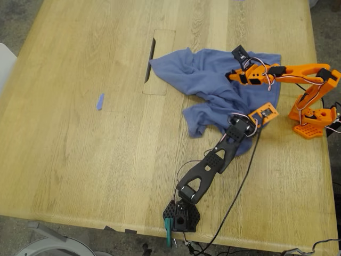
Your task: Fold a T-shirt
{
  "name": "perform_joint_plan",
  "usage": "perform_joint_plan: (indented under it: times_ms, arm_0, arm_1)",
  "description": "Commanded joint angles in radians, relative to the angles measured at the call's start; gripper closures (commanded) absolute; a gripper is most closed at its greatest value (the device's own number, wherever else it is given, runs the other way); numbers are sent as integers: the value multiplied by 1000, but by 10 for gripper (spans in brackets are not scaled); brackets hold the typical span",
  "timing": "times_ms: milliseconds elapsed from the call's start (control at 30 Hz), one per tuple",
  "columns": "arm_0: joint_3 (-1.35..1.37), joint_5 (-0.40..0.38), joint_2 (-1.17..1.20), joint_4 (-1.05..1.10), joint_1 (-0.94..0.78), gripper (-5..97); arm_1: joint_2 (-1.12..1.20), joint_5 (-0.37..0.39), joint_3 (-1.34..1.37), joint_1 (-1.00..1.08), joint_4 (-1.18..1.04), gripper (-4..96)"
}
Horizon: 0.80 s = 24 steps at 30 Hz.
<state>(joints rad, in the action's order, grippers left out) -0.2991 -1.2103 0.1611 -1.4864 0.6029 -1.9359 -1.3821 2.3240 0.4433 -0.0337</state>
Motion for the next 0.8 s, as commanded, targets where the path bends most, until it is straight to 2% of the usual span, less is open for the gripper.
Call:
perform_joint_plan:
  times_ms: [0,200,367,767]
  arm_0:
    - [-29,-18,199,-74,-104,918]
    - [-29,-20,351,-126,-149,918]
    - [-29,-20,483,-170,-202,918]
    - [-29,-18,660,-196,-253,918]
  arm_1:
    - [-97,-9,-2,8,31,912]
    - [-216,-12,31,-29,57,912]
    - [-362,-21,63,-66,-9,912]
    - [-615,-26,71,-63,-52,911]
